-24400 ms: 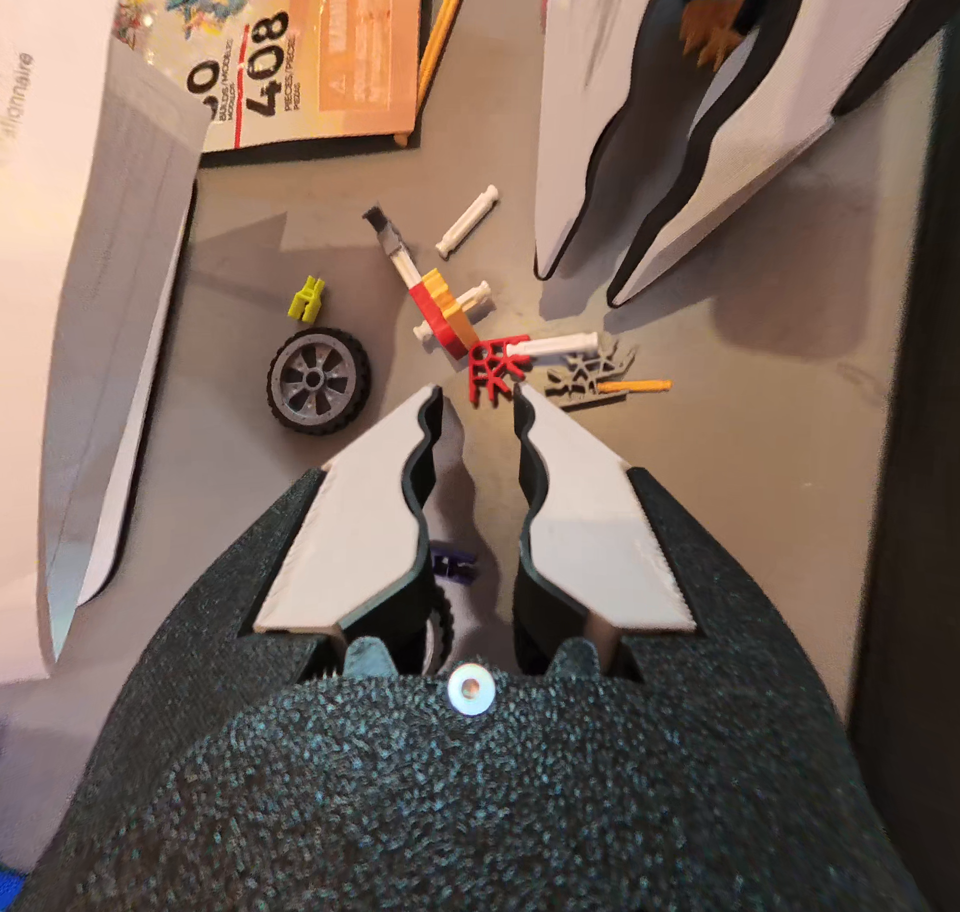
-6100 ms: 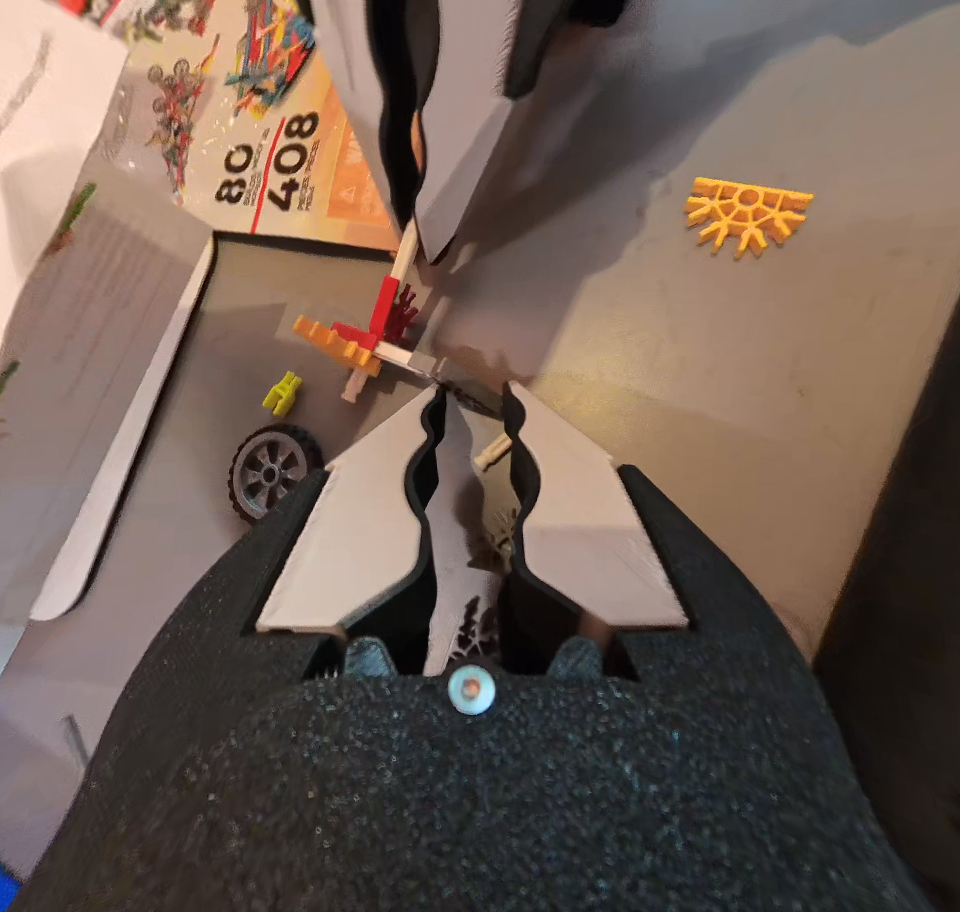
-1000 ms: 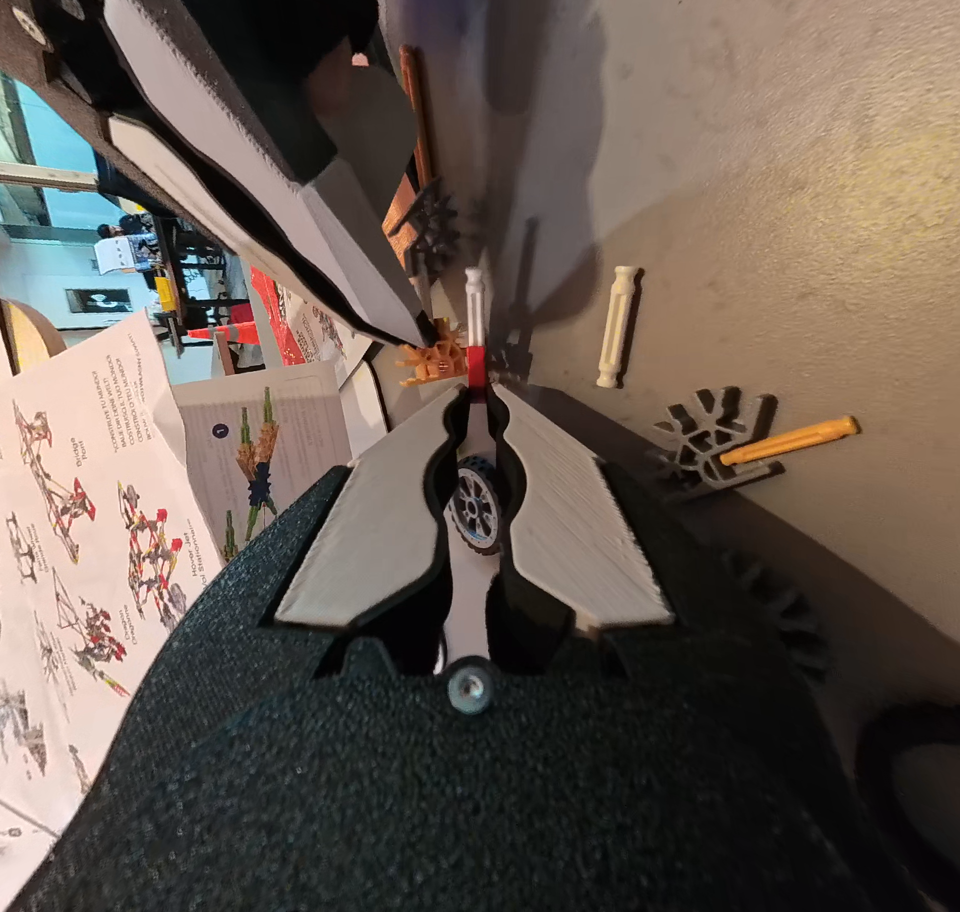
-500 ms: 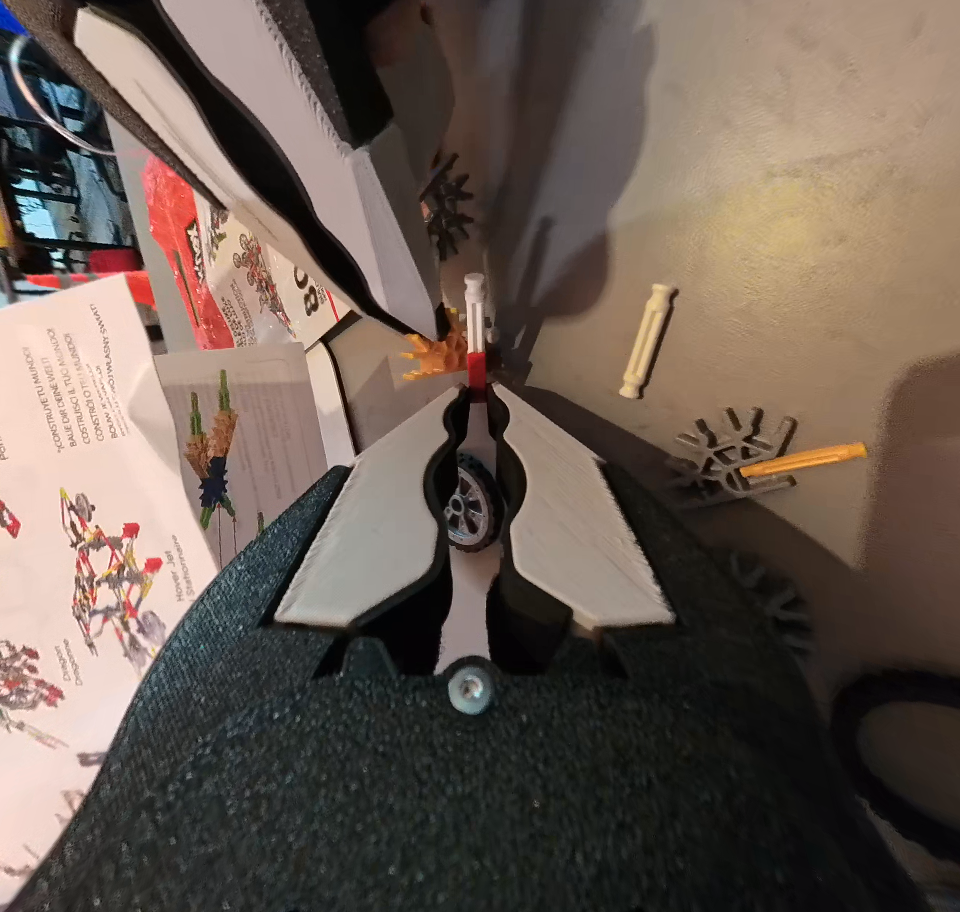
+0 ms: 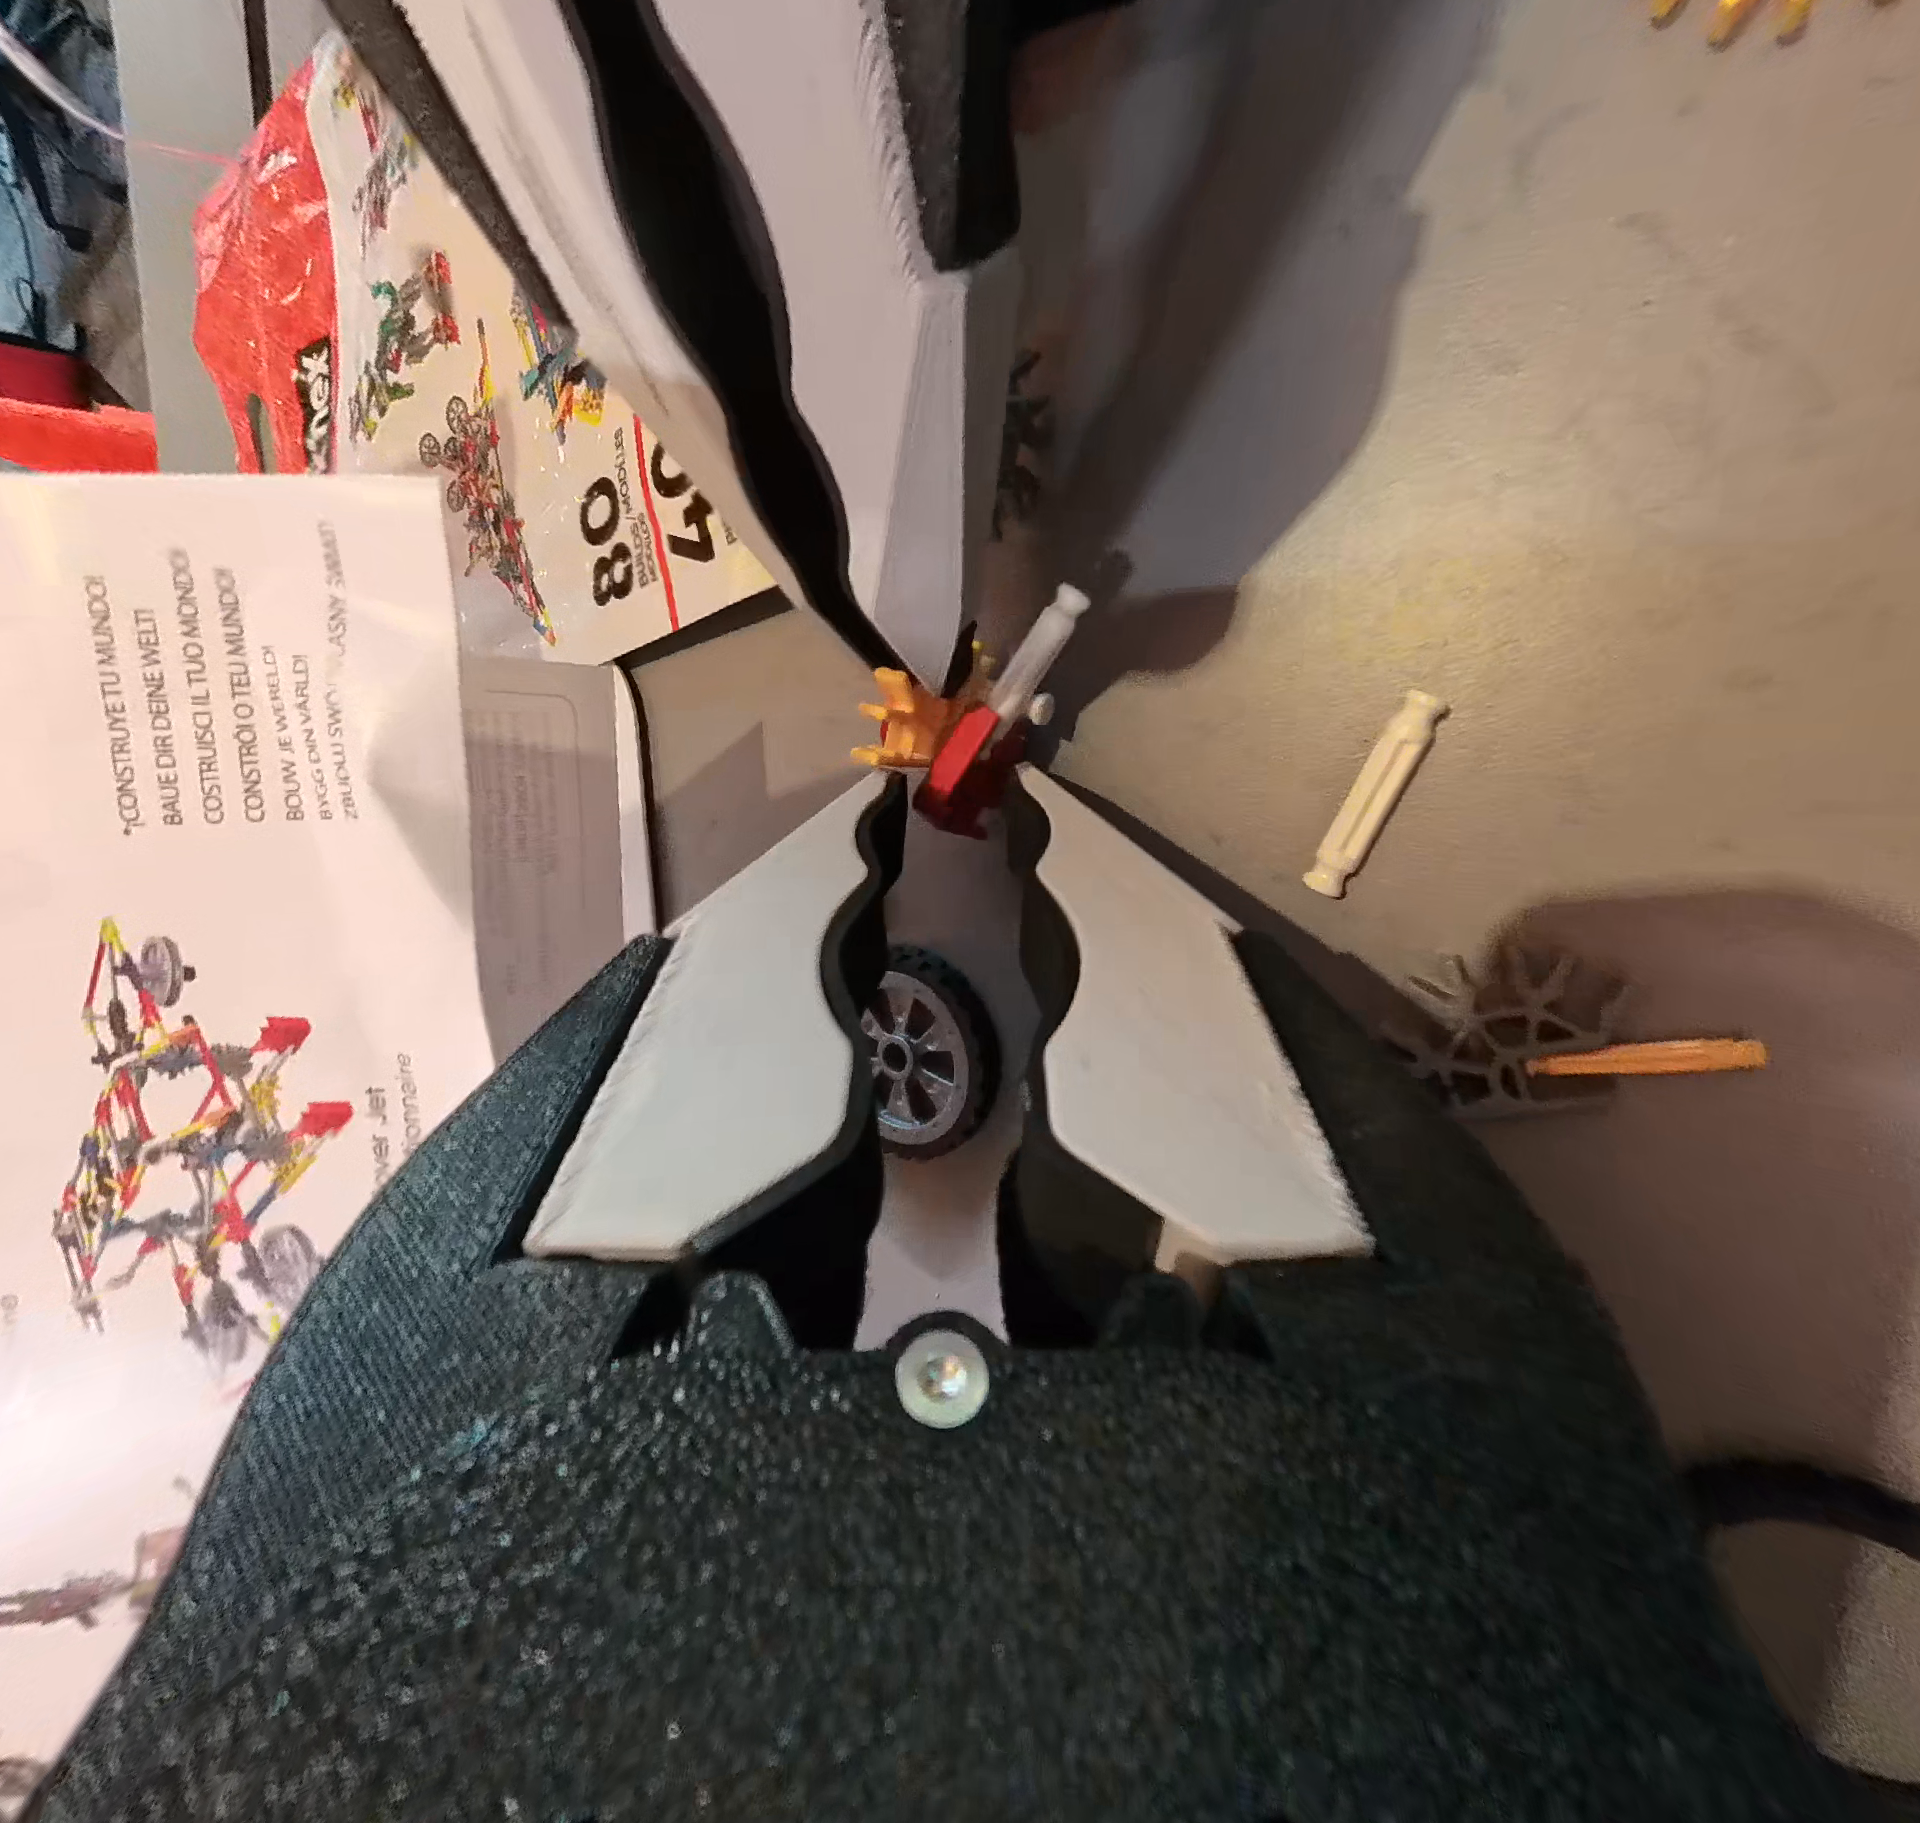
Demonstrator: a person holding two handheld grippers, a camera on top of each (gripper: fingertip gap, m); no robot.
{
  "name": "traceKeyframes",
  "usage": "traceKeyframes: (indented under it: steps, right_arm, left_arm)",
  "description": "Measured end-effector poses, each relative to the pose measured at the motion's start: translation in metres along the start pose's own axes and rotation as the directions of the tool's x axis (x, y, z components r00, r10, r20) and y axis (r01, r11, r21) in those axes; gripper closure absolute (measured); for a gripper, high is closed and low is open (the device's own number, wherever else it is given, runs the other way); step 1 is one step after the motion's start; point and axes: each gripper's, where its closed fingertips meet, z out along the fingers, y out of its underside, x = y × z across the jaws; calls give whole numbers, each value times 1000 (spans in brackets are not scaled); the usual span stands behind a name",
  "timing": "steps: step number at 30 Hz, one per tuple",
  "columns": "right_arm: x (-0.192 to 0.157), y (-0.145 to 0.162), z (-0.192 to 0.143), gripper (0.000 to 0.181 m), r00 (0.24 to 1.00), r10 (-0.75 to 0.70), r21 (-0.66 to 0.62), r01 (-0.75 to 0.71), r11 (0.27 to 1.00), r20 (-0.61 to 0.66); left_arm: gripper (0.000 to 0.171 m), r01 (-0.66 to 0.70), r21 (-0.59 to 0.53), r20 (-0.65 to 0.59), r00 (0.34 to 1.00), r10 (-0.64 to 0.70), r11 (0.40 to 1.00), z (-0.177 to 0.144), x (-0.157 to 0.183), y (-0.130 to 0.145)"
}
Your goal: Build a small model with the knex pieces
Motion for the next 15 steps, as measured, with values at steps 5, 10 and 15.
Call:
traceKeyframes:
  steps: [5, 10, 15]
  right_arm:
    - [0, 0, -1, 175, 1000, 3, 0, -3, 1000, 3]
    - [0, 0, -2, 174, 1000, 3, -1, -3, 1000, 8]
    - [2, 2, -4, 164, 1000, 15, -8, -15, 1000, 9]
  left_arm:
    - [153, 66, 20, -15, 998, -65, 998, -1, 0, 0]
    - [158, 106, 34, -25, 994, -105, 994, -5, 0, 3]
    - [162, 120, 46, -26, 993, -119, 992, -7, 1, 1]
